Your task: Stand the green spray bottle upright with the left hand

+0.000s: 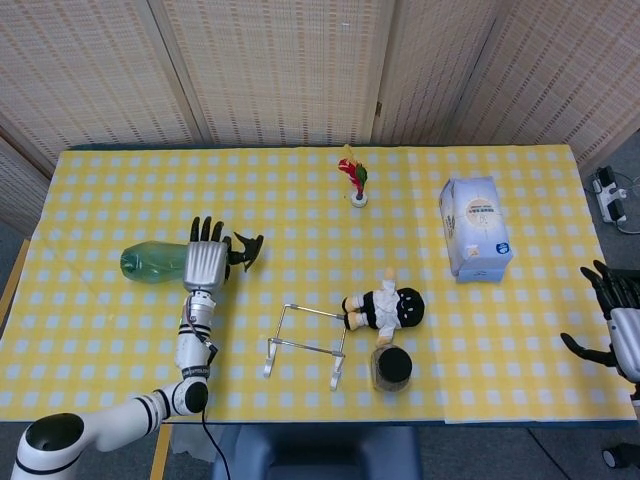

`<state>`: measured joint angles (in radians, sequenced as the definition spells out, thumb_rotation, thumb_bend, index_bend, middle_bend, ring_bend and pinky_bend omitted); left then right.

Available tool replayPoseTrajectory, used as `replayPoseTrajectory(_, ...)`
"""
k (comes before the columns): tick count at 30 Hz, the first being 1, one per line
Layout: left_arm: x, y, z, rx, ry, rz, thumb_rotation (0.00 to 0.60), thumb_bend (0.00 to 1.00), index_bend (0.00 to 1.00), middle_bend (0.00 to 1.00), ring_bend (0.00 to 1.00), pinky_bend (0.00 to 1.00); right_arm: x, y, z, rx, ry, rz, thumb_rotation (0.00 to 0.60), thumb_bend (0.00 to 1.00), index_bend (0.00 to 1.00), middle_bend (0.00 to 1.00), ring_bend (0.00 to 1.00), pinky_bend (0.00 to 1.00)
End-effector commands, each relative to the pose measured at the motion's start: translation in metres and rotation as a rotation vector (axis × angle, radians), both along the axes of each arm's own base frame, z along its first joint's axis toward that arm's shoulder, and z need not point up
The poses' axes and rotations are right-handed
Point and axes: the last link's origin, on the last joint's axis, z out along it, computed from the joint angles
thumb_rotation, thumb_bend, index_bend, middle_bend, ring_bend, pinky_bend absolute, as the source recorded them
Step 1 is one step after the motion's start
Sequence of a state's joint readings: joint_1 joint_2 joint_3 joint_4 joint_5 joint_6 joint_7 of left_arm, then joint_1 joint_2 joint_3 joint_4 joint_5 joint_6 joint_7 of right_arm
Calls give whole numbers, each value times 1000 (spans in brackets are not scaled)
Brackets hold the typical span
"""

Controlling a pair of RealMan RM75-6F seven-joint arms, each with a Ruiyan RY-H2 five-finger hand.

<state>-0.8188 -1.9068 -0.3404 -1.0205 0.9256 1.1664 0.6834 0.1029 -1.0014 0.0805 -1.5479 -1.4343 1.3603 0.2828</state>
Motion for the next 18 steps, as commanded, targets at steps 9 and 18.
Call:
replayPoseTrajectory(9, 29, -35, 96, 64, -365, -48, 600, 490, 677, 213, 110, 0, 4, 6, 1, -18, 1, 18, 600, 277, 0, 0, 0, 0)
replayPoseTrajectory(18, 43, -48, 152, 45, -620, -55, 600, 503, 757, 237, 116, 0, 4, 6, 1, -24, -3, 16, 600, 278, 0, 0, 0, 0)
